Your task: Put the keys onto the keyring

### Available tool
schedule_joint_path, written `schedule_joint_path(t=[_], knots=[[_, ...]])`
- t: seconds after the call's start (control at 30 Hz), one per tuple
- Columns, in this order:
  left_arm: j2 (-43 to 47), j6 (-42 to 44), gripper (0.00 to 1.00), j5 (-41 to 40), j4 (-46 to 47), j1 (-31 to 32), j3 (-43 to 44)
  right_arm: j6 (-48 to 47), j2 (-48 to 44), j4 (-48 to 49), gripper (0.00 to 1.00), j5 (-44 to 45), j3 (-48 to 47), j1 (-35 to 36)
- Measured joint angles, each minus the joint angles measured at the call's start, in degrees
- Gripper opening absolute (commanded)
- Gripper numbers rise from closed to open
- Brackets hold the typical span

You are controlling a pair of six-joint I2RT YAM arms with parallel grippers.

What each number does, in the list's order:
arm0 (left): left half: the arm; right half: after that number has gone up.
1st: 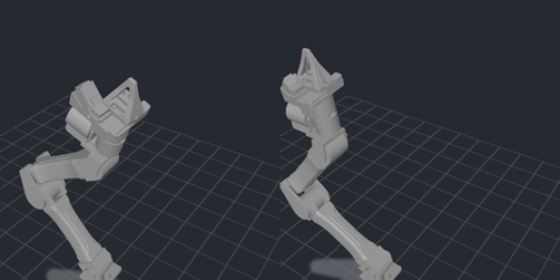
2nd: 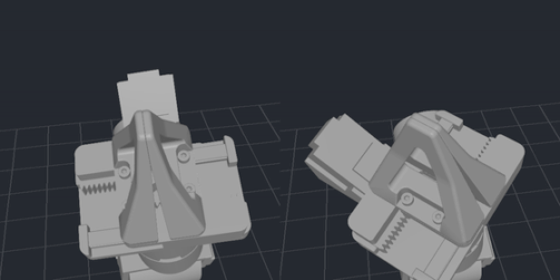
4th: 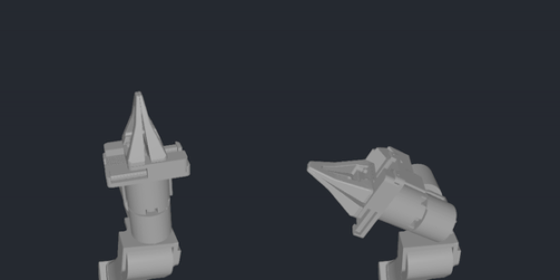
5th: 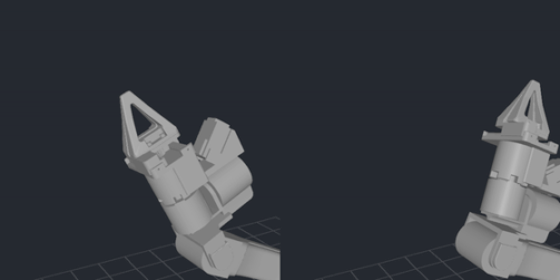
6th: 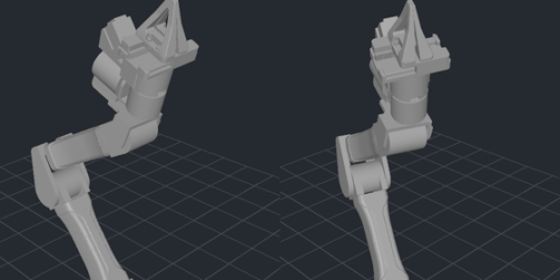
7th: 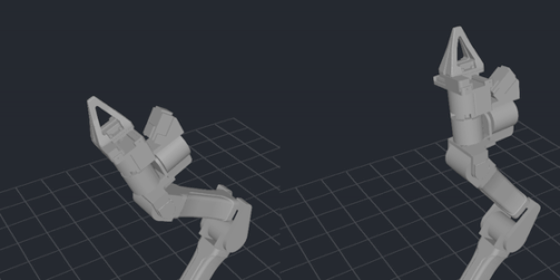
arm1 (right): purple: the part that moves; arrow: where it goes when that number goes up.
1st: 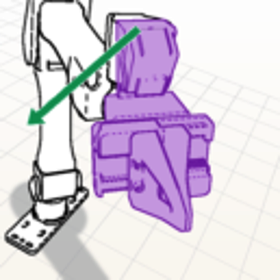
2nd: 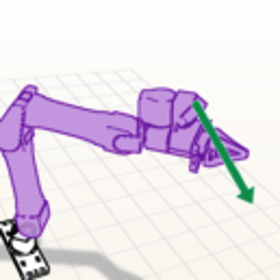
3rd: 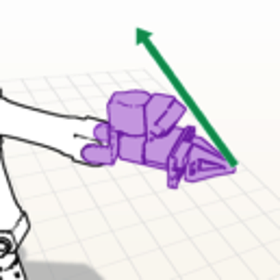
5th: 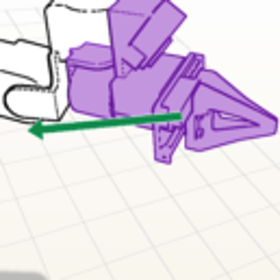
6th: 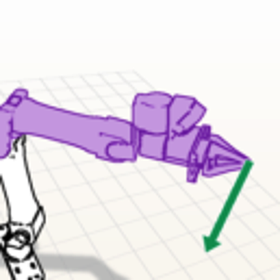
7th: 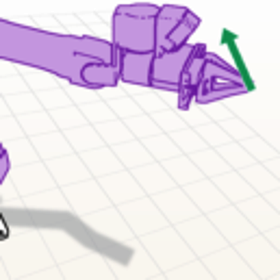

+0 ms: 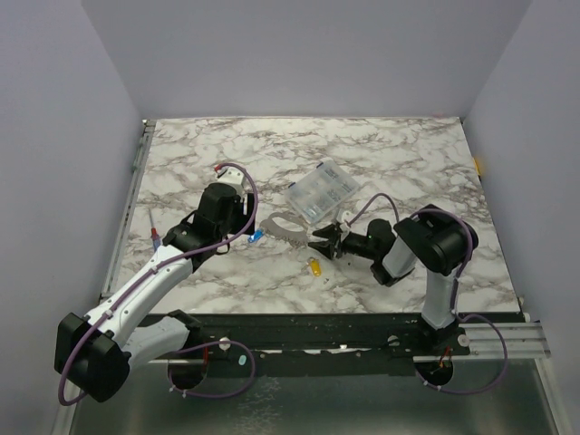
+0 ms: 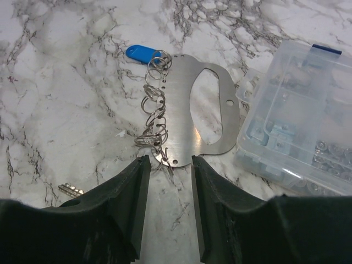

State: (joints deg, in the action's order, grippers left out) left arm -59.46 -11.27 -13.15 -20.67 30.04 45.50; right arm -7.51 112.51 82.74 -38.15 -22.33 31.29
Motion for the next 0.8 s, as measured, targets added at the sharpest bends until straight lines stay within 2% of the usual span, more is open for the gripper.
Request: schedule_joint_path(t=[0.37,0.8], knots=[[0.0,0.0,0.75,-0.02,0.0,0.0,0.0,1.92,0.94,1.57,0.42,0.0,-1.9,0.02],[0.0,0.0,0.75,-0.2,0.0,0.0,0.0,0.31,2.62,-1.22,0.41,-0.98,-3.65,0.02]])
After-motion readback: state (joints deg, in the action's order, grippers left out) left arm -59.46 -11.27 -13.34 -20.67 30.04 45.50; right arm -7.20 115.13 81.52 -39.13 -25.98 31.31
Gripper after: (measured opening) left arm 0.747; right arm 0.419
